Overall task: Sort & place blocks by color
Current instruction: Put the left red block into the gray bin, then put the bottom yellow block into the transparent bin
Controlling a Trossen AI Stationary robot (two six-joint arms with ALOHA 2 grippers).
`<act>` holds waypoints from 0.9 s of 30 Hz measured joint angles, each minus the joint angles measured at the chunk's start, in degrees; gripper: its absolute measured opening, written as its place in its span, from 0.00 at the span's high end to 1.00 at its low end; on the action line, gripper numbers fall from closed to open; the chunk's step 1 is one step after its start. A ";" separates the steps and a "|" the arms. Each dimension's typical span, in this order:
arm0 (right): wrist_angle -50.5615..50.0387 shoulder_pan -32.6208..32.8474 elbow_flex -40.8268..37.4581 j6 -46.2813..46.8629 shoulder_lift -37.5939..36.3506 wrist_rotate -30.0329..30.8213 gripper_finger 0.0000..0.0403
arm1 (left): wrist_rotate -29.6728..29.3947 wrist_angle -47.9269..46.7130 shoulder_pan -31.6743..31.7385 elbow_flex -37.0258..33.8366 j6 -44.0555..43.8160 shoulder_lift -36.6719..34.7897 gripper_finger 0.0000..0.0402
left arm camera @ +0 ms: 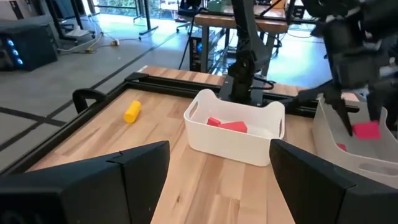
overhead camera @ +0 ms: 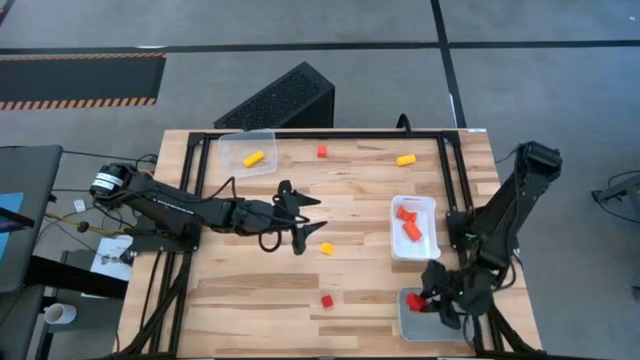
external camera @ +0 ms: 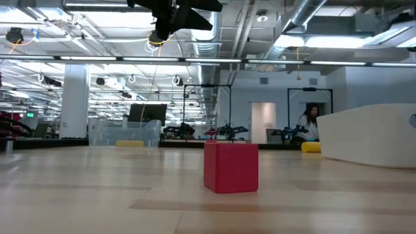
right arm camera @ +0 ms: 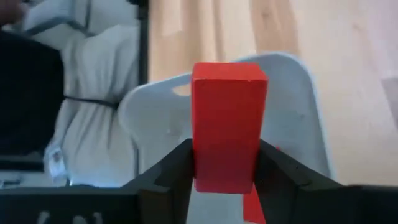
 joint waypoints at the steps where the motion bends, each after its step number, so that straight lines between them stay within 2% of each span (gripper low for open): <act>1: 0.32 0.17 0.00 1.38 1.18 0.16 0.57 | -0.03 0.04 0.06 0.00 0.00 0.00 0.34; 5: 0.45 0.24 0.00 5.61 5.10 -2.94 0.43 | -0.15 0.17 0.21 0.00 0.11 0.00 0.34; 9: 1.02 0.04 0.26 5.66 6.02 -3.56 0.34 | -0.81 -0.35 0.30 0.00 0.11 0.00 0.34; 13: 0.26 -1.16 -0.13 4.47 3.48 -4.41 0.31 | -0.87 -0.46 0.75 0.00 0.11 0.00 0.34; 18: 0.40 -3.31 -0.04 -1.47 -4.27 -3.80 0.30 | -0.92 -0.99 1.56 0.00 -0.22 0.00 0.34; 21: 0.55 -5.70 -0.04 -8.84 -9.40 0.28 0.30 | -0.93 -1.32 1.99 0.00 -0.78 0.00 0.34; 24: 0.43 -8.95 -0.04 -19.43 -14.10 7.55 0.30 | -1.16 -1.32 2.18 0.00 -0.81 0.00 0.34; 27: 0.16 -13.50 -0.04 -27.36 -17.47 15.48 0.30 | -4.27 -1.51 2.16 0.00 -0.75 0.00 0.34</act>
